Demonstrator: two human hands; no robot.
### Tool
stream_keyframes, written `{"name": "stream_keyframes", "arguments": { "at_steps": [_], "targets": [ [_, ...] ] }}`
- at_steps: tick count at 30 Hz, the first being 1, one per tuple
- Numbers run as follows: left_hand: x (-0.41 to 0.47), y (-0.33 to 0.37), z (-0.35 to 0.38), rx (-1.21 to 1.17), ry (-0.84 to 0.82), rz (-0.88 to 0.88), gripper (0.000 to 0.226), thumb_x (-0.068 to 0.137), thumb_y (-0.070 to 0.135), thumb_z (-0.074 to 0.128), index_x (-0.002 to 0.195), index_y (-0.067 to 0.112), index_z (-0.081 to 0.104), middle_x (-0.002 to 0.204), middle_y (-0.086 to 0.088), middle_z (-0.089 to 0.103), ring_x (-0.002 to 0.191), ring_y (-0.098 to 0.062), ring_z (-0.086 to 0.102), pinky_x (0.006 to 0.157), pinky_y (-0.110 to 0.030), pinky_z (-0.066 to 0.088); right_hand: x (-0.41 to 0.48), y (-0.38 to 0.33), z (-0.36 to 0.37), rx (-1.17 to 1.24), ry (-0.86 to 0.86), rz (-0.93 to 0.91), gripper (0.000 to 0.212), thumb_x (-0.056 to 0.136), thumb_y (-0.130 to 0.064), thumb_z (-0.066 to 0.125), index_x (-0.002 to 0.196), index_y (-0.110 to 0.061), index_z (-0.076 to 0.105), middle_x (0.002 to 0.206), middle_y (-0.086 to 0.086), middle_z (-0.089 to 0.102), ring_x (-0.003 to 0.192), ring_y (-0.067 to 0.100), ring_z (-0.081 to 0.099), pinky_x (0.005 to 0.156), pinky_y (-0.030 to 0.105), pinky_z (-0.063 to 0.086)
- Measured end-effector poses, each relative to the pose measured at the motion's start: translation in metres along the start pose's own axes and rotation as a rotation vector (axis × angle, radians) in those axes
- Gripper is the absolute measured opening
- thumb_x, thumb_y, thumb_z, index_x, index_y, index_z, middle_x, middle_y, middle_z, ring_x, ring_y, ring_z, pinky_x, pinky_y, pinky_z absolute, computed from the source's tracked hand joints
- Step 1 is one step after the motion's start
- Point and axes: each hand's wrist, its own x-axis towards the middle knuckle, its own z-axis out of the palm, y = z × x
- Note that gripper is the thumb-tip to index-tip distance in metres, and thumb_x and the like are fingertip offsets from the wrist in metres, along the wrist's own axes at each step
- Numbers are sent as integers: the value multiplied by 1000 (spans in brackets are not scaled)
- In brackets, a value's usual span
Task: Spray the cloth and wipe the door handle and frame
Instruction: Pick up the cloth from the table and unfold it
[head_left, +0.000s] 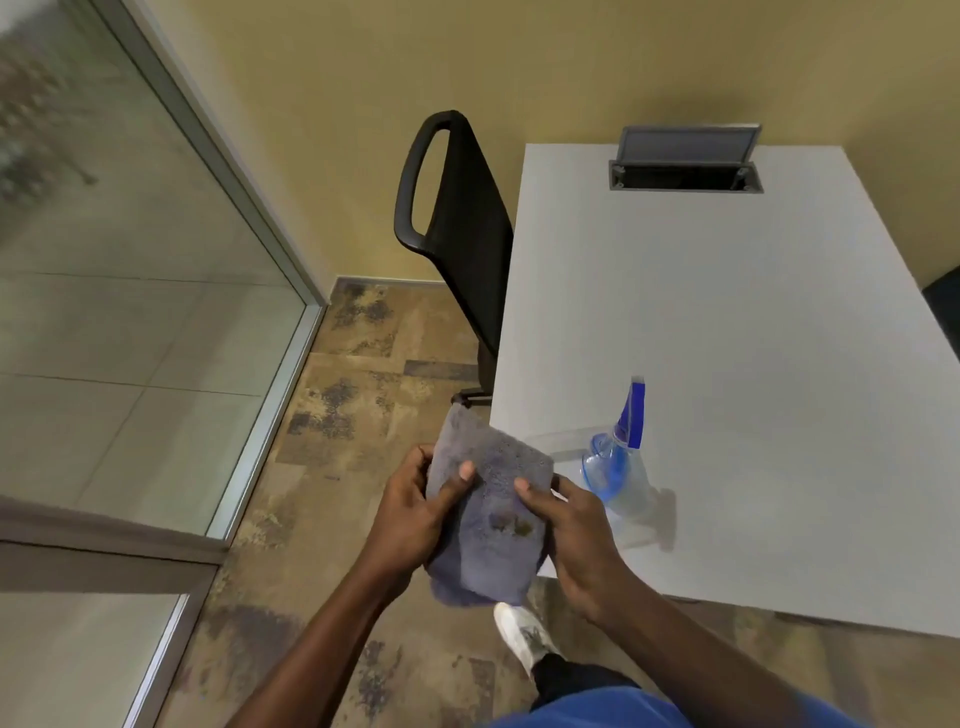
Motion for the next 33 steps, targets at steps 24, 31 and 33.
{"name": "stream_keyframes", "arguments": {
  "at_steps": [24, 31, 33],
  "targets": [
    [-43, -59, 12, -301, 146, -197, 31, 113, 27, 66, 131, 7, 82, 125, -15, 88, 115, -36, 86, 93, -42, 71, -28, 4, -2, -808, 118, -659, 34, 93, -16, 82, 104, -43, 66, 119, -18, 69, 115, -6, 63, 92, 3, 47],
    [-44, -58, 2, -769, 194, -196, 39, 88, 12, 70, 124, 14, 84, 114, -11, 86, 105, -33, 76, 79, -35, 69, -54, -10, 21, -846, -306, -758, 14, 104, -37, 52, 112, -38, 63, 99, -39, 68, 93, -5, 70, 82, 10, 56],
    [-49, -61, -9, -540, 239, -145, 82, 87, 9, 68, 166, 20, 52, 163, -9, 64, 146, -31, 65, 101, -43, 65, -53, -17, 22, -899, -387, -812, 12, 107, -38, 51, 113, -35, 61, 97, -28, 67, 85, -2, 68, 76, 17, 59]
  ]
}}
